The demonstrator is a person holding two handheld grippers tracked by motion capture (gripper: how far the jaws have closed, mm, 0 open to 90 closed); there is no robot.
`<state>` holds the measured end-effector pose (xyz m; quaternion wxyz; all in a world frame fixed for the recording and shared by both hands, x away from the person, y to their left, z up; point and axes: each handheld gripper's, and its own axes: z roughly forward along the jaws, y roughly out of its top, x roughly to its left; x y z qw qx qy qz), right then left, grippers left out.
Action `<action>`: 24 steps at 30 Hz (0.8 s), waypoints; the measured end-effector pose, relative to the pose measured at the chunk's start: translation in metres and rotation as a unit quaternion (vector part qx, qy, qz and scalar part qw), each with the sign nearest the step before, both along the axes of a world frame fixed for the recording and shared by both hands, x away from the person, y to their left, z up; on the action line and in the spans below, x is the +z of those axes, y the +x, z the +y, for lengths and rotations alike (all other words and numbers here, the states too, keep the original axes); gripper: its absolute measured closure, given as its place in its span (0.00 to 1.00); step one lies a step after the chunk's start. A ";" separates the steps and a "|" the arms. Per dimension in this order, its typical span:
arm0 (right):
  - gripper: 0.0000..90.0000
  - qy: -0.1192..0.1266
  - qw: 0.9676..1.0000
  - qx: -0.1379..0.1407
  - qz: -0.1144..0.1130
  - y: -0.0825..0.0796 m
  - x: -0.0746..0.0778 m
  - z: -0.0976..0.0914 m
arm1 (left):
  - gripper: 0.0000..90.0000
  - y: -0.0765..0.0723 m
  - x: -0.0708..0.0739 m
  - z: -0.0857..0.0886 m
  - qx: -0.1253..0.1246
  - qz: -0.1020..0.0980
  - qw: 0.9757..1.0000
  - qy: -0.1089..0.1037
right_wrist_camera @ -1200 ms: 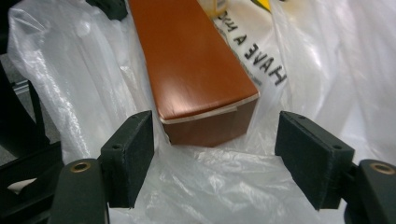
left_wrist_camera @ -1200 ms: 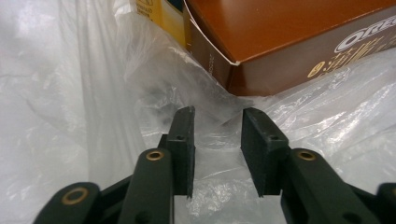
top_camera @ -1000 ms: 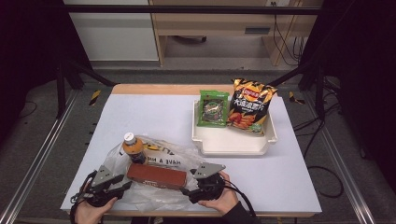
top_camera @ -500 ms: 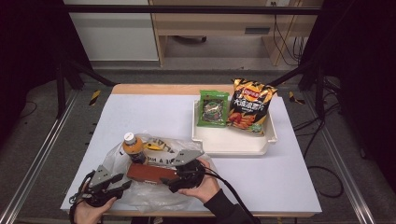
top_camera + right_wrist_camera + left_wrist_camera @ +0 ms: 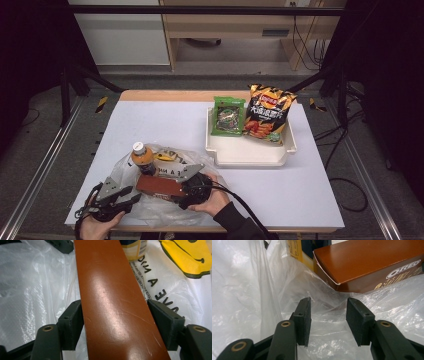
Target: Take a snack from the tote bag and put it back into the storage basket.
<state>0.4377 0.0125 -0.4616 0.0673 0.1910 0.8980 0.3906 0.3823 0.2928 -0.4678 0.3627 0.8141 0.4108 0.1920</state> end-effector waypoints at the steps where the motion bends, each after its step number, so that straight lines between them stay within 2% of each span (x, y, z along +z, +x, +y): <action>1: 0.38 -0.001 1.000 0.003 0.000 0.000 0.000 0.000 | 0.61 0.000 0.000 0.000 0.001 0.001 1.000 0.000; 6: 0.41 -0.007 1.000 0.014 0.004 0.001 0.001 0.000 | 0.62 0.000 -0.001 -0.001 0.003 0.003 1.000 0.000; 8: 0.45 -0.010 1.000 0.027 0.007 0.001 0.003 -0.001 | 0.62 0.000 -0.001 -0.001 0.004 0.002 1.000 -0.001; 15: 0.47 -0.013 0.999 0.037 0.002 -0.001 0.004 -0.002 | 0.62 0.001 -0.001 -0.001 0.003 0.002 1.000 0.002; 18: 0.48 -0.011 0.999 0.042 -0.008 -0.003 0.007 -0.004 | 0.62 0.000 -0.001 -0.001 0.003 0.003 1.000 0.001; 24: 0.48 0.018 0.999 0.043 -0.021 -0.008 0.018 -0.011 | 0.62 0.000 -0.002 -0.002 0.004 0.004 1.000 0.002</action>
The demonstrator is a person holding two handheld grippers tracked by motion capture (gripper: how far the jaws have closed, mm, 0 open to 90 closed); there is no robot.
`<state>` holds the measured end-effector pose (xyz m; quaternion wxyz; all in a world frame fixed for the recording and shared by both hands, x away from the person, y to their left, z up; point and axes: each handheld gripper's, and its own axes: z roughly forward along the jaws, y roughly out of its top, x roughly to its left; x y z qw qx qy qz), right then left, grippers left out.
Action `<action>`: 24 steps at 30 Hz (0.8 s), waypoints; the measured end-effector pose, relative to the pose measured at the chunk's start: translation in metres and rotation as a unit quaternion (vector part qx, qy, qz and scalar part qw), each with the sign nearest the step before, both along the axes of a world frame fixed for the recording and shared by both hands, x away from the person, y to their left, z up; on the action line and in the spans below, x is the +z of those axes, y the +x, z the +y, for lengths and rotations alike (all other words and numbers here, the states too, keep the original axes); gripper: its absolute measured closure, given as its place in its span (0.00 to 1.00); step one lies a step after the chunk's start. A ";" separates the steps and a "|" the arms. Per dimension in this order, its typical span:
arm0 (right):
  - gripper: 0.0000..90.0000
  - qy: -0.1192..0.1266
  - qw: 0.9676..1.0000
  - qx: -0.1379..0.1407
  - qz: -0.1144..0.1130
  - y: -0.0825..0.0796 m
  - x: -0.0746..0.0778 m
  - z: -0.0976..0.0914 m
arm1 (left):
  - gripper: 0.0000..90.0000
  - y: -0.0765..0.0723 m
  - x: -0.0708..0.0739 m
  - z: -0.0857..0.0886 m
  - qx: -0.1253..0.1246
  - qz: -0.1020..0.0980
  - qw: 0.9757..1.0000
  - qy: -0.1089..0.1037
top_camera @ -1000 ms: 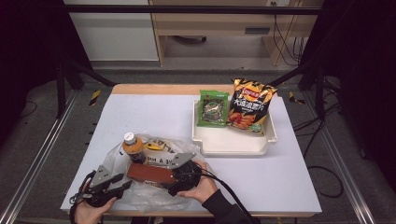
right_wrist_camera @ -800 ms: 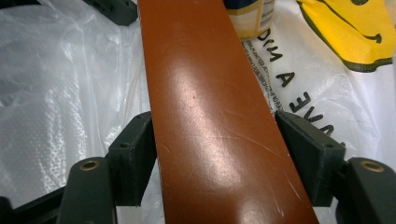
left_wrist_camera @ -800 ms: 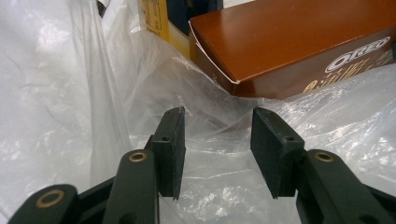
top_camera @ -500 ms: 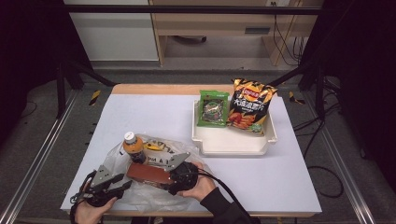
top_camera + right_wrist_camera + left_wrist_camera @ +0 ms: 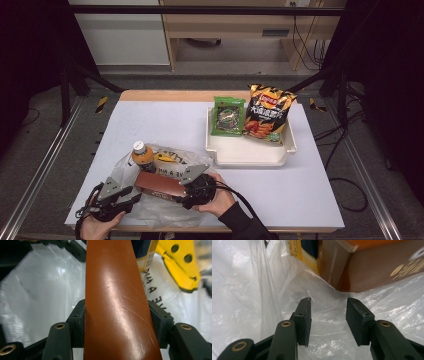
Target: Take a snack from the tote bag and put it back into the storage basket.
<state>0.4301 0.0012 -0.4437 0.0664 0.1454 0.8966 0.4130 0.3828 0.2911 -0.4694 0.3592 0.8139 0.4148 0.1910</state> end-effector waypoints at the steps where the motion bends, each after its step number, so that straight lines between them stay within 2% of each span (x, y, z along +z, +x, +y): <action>1: 0.48 0.005 1.000 0.002 -0.001 -0.001 0.002 -0.001 | 0.62 0.000 0.000 0.000 0.000 0.000 1.000 0.001; 5: 0.48 0.032 0.999 0.011 0.003 -0.005 0.011 -0.003 | 0.62 0.000 0.000 0.000 0.001 0.000 1.000 0.001; 8: 0.48 0.045 0.999 0.018 -0.005 -0.008 0.021 0.000 | 0.62 0.000 0.000 0.000 0.001 -0.001 1.000 0.000; 10: 0.48 0.047 0.999 0.018 -0.006 -0.009 0.022 0.001 | 0.62 0.000 0.000 0.000 0.001 -0.002 1.000 0.000; 11: 0.48 0.052 0.998 0.022 -0.010 -0.009 0.028 0.002 | 0.62 0.000 0.000 0.000 0.001 -0.002 1.000 0.001; 16: 0.48 0.065 0.998 0.021 -0.013 -0.010 0.040 0.003 | 0.62 0.000 0.000 0.000 0.001 -0.003 1.000 0.000; 19: 0.48 0.073 0.997 0.021 -0.022 -0.011 0.056 0.002 | 0.62 0.000 0.000 0.000 0.000 -0.003 1.000 0.000; 20: 0.48 0.073 0.997 0.021 -0.022 -0.011 0.056 0.002 | 0.62 0.000 0.001 0.000 0.000 -0.003 1.000 0.000; 23: 0.48 0.083 0.996 0.016 -0.026 -0.011 0.069 -0.001 | 0.62 0.000 0.001 0.000 0.001 -0.005 1.000 -0.001; 24: 0.48 0.087 0.996 0.013 -0.032 -0.010 0.077 -0.005 | 0.62 0.000 0.001 0.000 0.001 -0.005 1.000 -0.001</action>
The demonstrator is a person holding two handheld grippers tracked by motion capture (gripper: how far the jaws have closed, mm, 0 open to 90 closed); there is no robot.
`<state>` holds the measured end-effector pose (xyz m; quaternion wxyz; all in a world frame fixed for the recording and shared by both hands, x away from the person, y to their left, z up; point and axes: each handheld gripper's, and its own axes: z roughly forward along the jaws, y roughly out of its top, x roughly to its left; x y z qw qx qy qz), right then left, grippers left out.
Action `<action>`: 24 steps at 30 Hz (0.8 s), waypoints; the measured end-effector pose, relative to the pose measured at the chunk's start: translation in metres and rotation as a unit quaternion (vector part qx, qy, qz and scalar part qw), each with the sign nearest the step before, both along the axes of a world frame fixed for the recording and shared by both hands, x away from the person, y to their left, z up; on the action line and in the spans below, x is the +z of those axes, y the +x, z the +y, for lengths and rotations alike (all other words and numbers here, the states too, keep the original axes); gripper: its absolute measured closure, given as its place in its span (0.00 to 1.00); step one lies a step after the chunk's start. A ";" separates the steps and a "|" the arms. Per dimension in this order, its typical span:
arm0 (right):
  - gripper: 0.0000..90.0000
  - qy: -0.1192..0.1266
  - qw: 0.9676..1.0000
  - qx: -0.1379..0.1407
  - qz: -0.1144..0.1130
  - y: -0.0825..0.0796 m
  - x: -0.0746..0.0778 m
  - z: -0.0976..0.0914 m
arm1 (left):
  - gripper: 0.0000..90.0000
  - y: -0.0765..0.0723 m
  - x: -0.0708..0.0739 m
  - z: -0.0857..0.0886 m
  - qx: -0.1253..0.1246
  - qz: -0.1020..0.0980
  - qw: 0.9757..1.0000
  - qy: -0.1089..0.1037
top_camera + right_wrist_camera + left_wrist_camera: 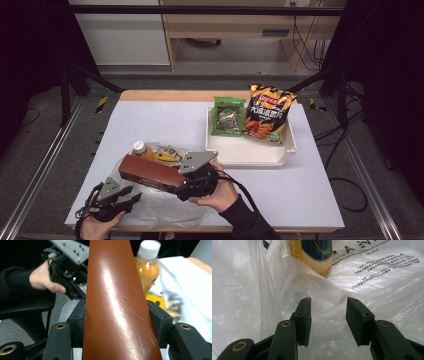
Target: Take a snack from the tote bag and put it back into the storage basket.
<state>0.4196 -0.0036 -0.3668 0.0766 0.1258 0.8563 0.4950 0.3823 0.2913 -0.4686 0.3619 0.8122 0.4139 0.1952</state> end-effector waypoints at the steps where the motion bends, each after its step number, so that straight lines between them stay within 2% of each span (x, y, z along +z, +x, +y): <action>1: 0.48 0.002 1.000 -0.001 -0.001 0.000 0.004 -0.002 | 0.62 0.000 0.000 0.000 0.000 0.000 1.000 0.000; 7: 0.48 0.013 1.000 -0.014 -0.009 0.002 0.021 -0.016 | 0.61 -0.001 0.003 0.002 0.001 -0.007 1.000 -0.012; 13: 0.48 0.012 1.000 -0.023 -0.017 0.002 0.030 -0.029 | 0.60 -0.002 0.007 0.004 0.006 -0.019 0.999 -0.026; 20: 0.49 0.017 0.998 -0.046 -0.030 0.001 0.043 -0.058 | 0.57 -0.002 0.014 0.007 0.016 -0.036 0.998 -0.045; 22: 0.48 0.017 0.998 -0.055 -0.034 0.000 0.045 -0.066 | 0.56 -0.002 0.017 0.008 0.017 -0.041 0.998 -0.045; 24: 0.49 0.016 0.997 -0.069 -0.039 0.001 0.048 -0.080 | 0.54 -0.003 0.020 0.009 0.020 -0.047 0.997 -0.053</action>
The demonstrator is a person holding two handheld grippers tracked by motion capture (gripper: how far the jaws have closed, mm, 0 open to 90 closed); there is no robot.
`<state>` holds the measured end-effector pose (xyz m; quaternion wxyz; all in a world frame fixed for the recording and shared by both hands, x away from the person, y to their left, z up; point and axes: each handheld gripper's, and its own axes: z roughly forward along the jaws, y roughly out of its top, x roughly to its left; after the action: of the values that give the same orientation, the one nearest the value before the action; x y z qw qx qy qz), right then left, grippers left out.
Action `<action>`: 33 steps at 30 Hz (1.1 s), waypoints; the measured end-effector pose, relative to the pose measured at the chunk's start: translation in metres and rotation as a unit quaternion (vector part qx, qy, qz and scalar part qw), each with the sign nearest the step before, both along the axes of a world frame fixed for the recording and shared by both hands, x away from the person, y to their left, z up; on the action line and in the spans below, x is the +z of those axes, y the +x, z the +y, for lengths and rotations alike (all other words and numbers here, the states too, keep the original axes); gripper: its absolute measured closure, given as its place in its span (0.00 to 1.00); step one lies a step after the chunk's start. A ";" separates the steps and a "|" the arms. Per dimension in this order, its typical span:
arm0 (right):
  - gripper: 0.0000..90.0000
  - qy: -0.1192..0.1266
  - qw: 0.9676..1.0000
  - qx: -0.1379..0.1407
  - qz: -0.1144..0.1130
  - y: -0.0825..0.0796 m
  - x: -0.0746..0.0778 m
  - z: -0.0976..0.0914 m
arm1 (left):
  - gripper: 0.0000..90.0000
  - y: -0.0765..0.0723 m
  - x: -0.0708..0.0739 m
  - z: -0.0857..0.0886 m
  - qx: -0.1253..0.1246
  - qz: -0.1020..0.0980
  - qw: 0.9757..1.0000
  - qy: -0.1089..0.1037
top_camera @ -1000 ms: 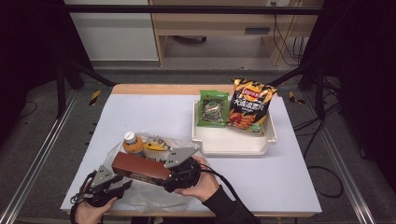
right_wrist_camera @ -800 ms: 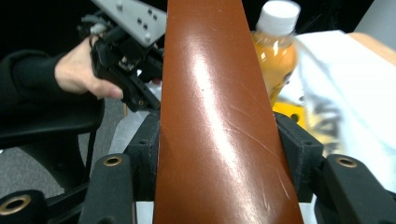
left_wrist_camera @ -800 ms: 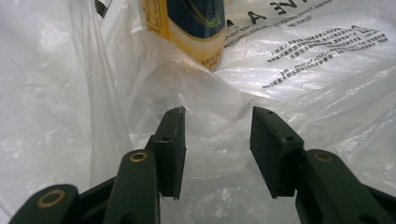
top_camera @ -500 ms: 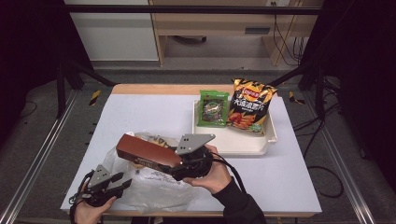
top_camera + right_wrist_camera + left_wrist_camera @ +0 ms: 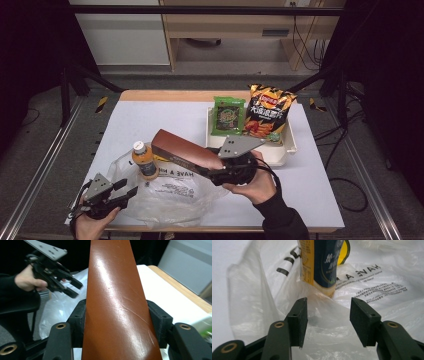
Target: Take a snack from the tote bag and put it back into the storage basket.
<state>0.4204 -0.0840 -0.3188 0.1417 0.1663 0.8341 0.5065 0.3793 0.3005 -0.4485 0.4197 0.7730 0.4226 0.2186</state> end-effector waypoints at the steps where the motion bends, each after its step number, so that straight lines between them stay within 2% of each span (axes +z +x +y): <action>1: 0.49 0.001 1.000 -0.006 -0.001 0.001 0.000 -0.005 | 0.53 0.000 0.002 0.001 0.001 -0.003 1.000 0.001; 4: 0.49 0.003 1.000 -0.018 -0.002 0.002 0.001 -0.016 | 0.52 -0.001 0.007 0.002 0.003 -0.012 1.000 -0.005; 7: 0.48 0.007 0.999 -0.042 -0.004 0.005 0.000 -0.036 | 0.49 -0.001 0.011 0.002 0.000 -0.016 1.000 -0.005; 9: 0.48 0.008 0.999 -0.048 -0.005 0.007 0.000 -0.041 | 0.48 -0.001 0.011 0.002 0.000 -0.016 1.000 -0.006; 10: 0.48 0.007 0.998 -0.062 -0.004 0.010 -0.001 -0.051 | 0.48 0.000 0.012 0.001 -0.002 -0.015 1.000 -0.007; 13: 0.48 0.006 0.997 -0.082 -0.002 0.015 -0.004 -0.064 | 0.46 0.001 0.016 0.001 -0.005 -0.013 1.000 -0.017; 17: 0.49 0.005 0.995 -0.104 0.004 0.023 -0.012 -0.079 | 0.43 0.002 0.019 -0.001 -0.006 -0.010 1.000 -0.016; 24: 0.48 -0.004 0.991 -0.136 0.015 0.033 -0.026 -0.101 | 0.39 0.006 0.036 -0.003 -0.006 -0.019 1.000 -0.016; 29: 0.48 -0.004 0.988 -0.149 0.023 0.040 -0.035 -0.110 | 0.37 0.007 0.038 -0.004 -0.004 -0.019 1.000 -0.015; 33: 0.48 -0.017 0.987 -0.159 0.034 0.047 -0.045 -0.117 | 0.36 0.009 0.035 -0.006 0.000 -0.018 1.000 -0.006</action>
<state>0.4674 -0.2006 -0.3642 0.1951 0.3112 0.8100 0.4571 0.3884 0.2947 -0.4132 0.4323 0.7662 0.4161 0.2299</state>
